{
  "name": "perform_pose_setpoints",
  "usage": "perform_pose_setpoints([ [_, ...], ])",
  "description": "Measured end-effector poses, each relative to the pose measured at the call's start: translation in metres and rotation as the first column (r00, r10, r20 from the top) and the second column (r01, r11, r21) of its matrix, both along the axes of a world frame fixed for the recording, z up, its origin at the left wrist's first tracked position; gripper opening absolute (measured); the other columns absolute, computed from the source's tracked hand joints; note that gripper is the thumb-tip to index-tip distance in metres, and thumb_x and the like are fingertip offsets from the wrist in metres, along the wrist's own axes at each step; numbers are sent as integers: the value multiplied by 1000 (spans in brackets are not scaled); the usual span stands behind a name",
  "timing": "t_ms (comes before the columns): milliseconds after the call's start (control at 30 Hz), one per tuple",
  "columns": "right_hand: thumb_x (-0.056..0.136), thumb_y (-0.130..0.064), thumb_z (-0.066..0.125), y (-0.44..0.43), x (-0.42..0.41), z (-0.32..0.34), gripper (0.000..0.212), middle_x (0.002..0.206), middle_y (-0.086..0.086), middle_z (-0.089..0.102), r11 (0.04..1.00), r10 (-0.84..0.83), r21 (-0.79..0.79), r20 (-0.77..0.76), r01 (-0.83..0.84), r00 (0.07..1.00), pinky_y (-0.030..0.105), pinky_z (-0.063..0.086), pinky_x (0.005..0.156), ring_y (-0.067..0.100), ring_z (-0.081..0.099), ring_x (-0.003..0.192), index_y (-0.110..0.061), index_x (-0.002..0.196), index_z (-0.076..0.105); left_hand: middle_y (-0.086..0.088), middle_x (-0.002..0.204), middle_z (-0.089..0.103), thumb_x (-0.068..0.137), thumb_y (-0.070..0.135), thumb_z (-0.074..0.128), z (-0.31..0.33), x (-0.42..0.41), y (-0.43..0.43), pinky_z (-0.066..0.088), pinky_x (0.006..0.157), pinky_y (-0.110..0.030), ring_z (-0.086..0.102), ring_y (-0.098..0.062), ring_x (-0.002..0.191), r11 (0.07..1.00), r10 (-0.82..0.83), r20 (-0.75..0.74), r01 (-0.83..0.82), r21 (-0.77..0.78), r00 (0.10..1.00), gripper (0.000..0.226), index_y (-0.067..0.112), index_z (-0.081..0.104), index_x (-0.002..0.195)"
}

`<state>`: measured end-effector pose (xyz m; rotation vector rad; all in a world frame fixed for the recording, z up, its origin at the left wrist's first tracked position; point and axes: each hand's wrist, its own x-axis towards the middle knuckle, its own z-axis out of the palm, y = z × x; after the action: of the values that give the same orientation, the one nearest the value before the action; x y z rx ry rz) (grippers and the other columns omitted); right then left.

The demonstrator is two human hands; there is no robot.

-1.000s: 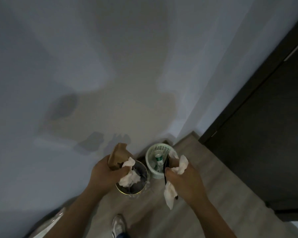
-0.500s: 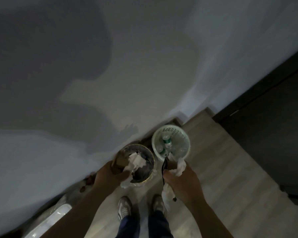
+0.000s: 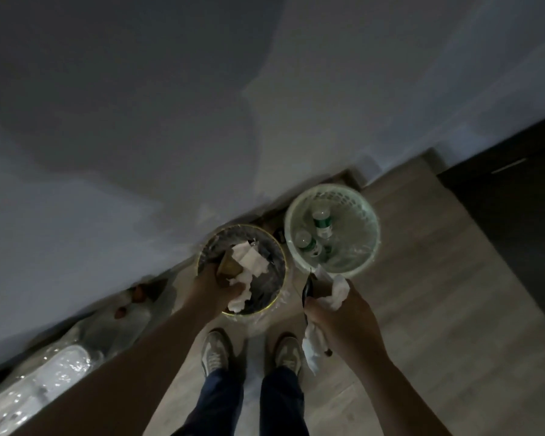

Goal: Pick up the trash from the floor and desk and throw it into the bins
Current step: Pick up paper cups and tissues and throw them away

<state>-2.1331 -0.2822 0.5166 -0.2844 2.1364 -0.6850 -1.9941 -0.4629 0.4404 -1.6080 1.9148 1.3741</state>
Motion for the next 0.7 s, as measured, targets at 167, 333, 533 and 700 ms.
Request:
perform_pose_setpoints([
  [167,61,-52,52,13,-3,-44,38,87,-8,62,999,43,32,-29,-42,999,35,52,69,6,61,80,-39,97,50,-14,114,65,66,37,85,-41,-16,-5,47,72,-30,62,-35,102,971,-156,15,156,-183,988,64,17,60,122],
  [333,56,-56,45,16,-2,-63,29,78,-7,54,995,82,58,-42,-80,996,30,45,58,7,55,70,-33,73,41,-15,109,65,82,29,70,-54,-10,-5,41,71,-29,60,-31,98,985,-130,141,145,-95,981,50,7,55,124],
  [533,56,-60,57,-8,9,-69,42,81,-8,61,985,141,94,36,-144,989,31,49,65,7,61,74,-30,84,52,-13,113,66,83,24,67,-40,21,-8,49,88,-35,60,-29,106,937,-320,197,340,-79,927,37,8,61,117],
  [700,59,-70,54,-52,24,-92,73,109,-3,52,904,411,130,-12,-406,911,35,50,83,16,57,98,-23,114,51,-5,115,62,86,24,64,-37,52,-16,38,75,-20,57,-14,96,919,-376,219,393,-37,900,35,13,59,119],
])
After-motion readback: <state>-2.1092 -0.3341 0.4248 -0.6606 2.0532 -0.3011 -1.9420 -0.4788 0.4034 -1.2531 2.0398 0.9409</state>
